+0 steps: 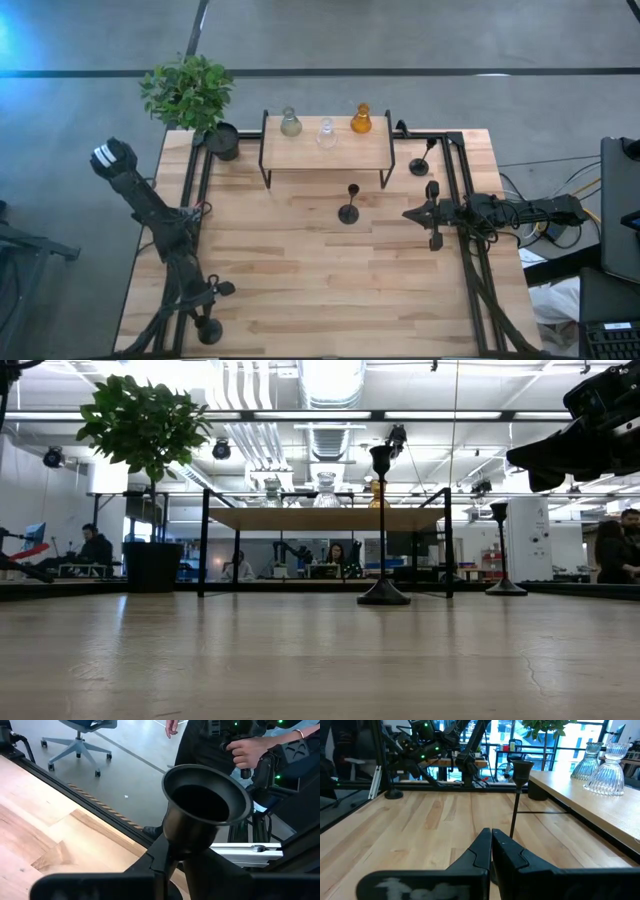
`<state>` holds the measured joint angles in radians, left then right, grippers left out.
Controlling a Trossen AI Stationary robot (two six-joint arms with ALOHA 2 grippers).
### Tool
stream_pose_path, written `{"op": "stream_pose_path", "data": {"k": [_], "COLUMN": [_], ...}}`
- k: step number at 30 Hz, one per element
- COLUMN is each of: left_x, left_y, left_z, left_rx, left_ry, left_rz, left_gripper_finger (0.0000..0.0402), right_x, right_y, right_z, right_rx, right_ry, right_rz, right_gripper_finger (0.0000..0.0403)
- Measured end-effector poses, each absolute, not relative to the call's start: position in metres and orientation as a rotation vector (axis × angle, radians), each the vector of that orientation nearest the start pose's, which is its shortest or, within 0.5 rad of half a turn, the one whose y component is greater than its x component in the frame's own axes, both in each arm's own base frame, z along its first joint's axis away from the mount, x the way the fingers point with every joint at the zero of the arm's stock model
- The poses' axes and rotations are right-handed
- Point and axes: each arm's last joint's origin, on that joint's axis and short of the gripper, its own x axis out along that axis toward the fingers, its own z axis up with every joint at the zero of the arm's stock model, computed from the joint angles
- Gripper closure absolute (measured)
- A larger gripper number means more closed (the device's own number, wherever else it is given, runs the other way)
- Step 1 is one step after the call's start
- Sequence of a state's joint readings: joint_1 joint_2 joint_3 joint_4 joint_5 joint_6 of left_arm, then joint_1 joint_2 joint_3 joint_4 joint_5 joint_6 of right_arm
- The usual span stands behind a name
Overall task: Pick & Place candle stick holders
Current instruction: Put the bottom black candle holder on the shelf aligned with the green candle holder
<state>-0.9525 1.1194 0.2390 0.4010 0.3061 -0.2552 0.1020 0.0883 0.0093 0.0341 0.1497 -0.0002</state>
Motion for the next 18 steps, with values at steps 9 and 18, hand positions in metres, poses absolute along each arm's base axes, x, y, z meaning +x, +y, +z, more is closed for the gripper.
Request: {"op": "stream_pose_path", "data": {"k": [9,18], "left_x": [0.114,0.119], "left_y": [-0.16,-0.161], "left_z": [0.15,0.157], "left_rx": [-0.057,-0.058], "left_ry": [0.591,0.547], "left_rz": [-0.965,-0.88], "left_gripper_finger": [0.0365,0.0365], "right_x": [0.102,0.102], "right_y": [0.006,0.006], "right_z": [0.163,0.163], "right_rx": [-0.006,-0.006], "right_ry": [0.045,0.045], "right_rz": [-0.047,-0.047], "right_gripper_finger": [0.0394,0.0394]}}
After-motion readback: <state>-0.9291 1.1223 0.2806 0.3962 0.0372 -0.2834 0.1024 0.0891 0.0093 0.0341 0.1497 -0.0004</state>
